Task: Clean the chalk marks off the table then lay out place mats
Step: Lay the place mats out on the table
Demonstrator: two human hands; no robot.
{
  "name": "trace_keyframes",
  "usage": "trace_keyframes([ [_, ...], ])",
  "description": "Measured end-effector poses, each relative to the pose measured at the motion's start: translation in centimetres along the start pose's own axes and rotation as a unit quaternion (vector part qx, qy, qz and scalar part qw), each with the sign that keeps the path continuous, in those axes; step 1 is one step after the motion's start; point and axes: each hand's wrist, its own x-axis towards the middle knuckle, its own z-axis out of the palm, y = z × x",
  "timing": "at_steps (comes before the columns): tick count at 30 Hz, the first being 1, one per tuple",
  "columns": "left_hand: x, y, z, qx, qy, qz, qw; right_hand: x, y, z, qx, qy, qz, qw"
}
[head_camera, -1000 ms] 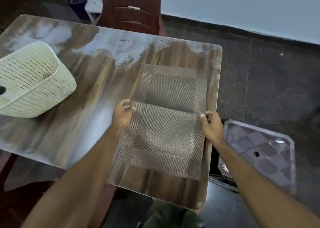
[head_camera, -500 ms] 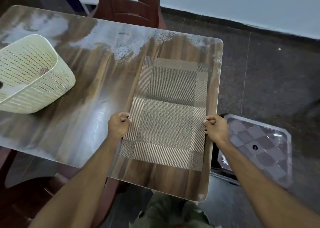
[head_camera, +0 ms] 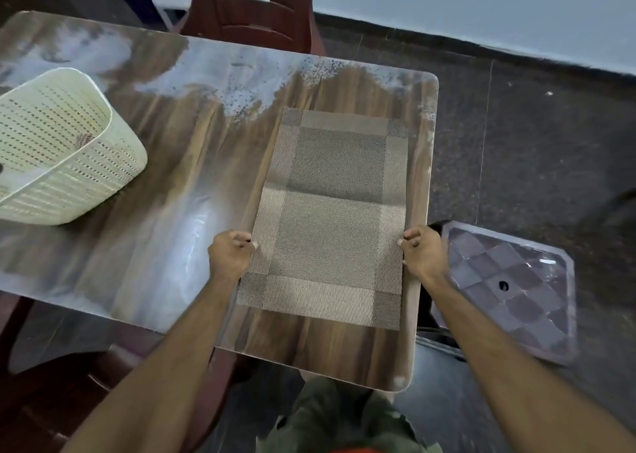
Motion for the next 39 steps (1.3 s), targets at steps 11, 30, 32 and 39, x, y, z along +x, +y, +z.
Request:
trace_keyframes([
  [11, -2.4, -0.1, -1.3, -0.029, -0.012, -0.01, 0.999, -1.3, -1.4, -0.4, -0.079, 0.012, -0.019, 0.997],
  [30, -11.1, 0.0, -8.9, -0.254, 0.12, -0.04, 0.959, -8.7, -12.8, 6.5, -0.099, -0.166, -0.261, 0.946],
  [32, -11.7, 0.1, -10.2, -0.265, 0.145, -0.041, 0.952, -9.4, -14.7, 7.4, -0.099, -0.181, -0.289, 0.935],
  [39, -11.1, -0.3, -16.1, -0.313, 0.198, -0.052, 0.927, -10.7, -21.9, 11.9, -0.091, -0.223, -0.367, 0.898],
])
